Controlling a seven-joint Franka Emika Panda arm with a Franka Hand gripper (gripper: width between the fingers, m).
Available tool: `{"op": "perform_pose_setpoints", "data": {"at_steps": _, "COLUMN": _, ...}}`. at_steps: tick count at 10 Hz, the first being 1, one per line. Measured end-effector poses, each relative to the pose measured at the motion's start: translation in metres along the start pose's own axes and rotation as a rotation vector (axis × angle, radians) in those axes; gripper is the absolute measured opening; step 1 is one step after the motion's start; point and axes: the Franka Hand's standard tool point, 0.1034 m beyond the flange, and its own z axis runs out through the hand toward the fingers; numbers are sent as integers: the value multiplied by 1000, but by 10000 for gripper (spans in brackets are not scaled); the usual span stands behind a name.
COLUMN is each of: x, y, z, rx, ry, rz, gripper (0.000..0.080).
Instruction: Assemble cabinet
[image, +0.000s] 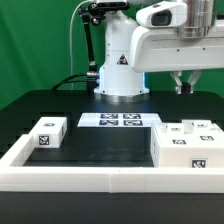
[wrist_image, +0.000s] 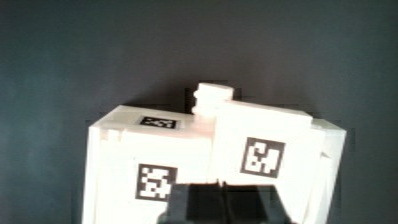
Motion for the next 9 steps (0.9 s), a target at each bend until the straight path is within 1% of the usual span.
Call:
{"op": "perform_pose_setpoints", "data": {"at_steps": 1, "x": -1, "y": 0, "z": 1, "rx": 0, "ry": 0, "rz": 0, "gripper": 95}}
{"op": "perform_pose_setpoints", "data": {"at_steps": 2, "x": -8, "y": -1, "z": 9, "rx": -1, "ry": -4, "rz": -2, "gripper": 290}}
{"op": "perform_pose_setpoints", "data": {"at_steps": 3, "x": -15, "y": -2, "z": 18, "rx": -1, "ry": 6, "rz": 0, "gripper": 426}}
{"op": "perform_pose_setpoints", "data": {"at_steps": 4, "x": -21, "y": -4, "z": 26, "rx": -2, "ry": 13, "rz": -4, "gripper": 610}}
{"op": "perform_pose_setpoints", "data": {"at_steps": 5, "x": -27, "y": -7, "z": 35, "rx": -2, "ry": 28, "rz": -2, "gripper": 730}}
{"op": "perform_pose_setpoints", "data": {"at_steps": 6, "x": -32, "y": -8, "z": 43, "rx": -2, "ry": 41, "rz": -2, "gripper": 785}}
{"op": "perform_pose_setpoints", "data": {"at_steps": 7, "x": -34, "y": -9, "z": 55, "rx": 0, "ry": 70, "rz": 7, "gripper": 785}}
{"op": "perform_pose_setpoints", "data": {"at_steps": 9, "x": -32, "y": -6, "z": 67, "rx": 1, "ry": 79, "rz": 11, "gripper": 795}}
